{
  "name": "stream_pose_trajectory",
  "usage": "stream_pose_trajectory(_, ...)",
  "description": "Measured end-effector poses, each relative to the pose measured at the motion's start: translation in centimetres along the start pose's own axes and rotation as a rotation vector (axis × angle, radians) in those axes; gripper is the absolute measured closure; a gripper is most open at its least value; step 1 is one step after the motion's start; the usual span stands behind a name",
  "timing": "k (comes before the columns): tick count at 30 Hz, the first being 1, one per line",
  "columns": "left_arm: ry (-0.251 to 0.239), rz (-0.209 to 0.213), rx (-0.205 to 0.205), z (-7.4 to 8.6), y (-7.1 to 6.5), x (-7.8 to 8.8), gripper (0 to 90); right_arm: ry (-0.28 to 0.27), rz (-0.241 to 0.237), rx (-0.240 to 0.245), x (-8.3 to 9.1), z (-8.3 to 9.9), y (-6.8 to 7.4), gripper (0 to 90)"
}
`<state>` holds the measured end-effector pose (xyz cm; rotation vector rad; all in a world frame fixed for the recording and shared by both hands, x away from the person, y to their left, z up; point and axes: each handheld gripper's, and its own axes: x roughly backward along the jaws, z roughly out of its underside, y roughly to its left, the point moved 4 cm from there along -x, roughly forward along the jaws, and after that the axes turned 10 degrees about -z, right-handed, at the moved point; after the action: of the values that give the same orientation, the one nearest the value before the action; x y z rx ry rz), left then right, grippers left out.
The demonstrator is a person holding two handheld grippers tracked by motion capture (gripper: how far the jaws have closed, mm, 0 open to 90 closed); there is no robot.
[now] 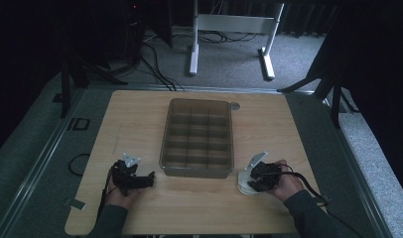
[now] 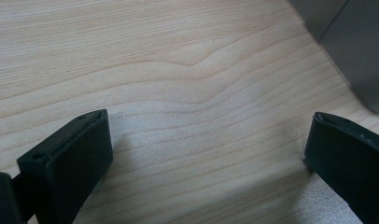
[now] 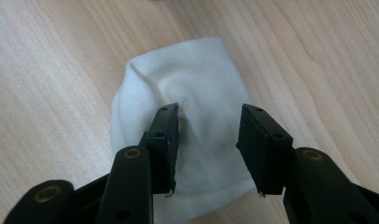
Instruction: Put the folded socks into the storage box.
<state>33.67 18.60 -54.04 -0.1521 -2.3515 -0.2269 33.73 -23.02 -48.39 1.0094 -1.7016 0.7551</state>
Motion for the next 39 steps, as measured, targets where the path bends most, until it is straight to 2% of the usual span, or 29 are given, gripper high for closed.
stream_pose_trajectory(7, 0.000, 0.000, 0.000, 0.0, 0.0, 0.0, 1.0, 0.026, -0.025, 0.029, 0.4, -0.4, -0.3, 55.1)
stream_pose_trajectory(13, 0.000, 0.000, 0.000, 0.0, 0.0, 0.0, 1.0, 0.049, -0.052, 0.073, 1.2, -0.7, -0.3, 54.0)
stream_pose_trajectory(20, 0.000, 0.000, 0.000, 0.0, 0.0, 0.0, 1.0, 0.108, -0.083, 0.139, 1.3, -1.0, 0.1, 53.0)
stream_pose_trajectory(32, 0.000, 0.000, 0.000, 0.0, 0.0, 0.0, 1.0, 0.213, -0.115, 0.161, -0.1, -1.3, -0.1, 48.6)
stream_pose_trajectory(39, 0.000, 0.000, 0.000, 0.0, 0.0, 0.0, 1.1, 0.244, -0.135, 0.165, -0.9, -1.4, -0.4, 45.0)
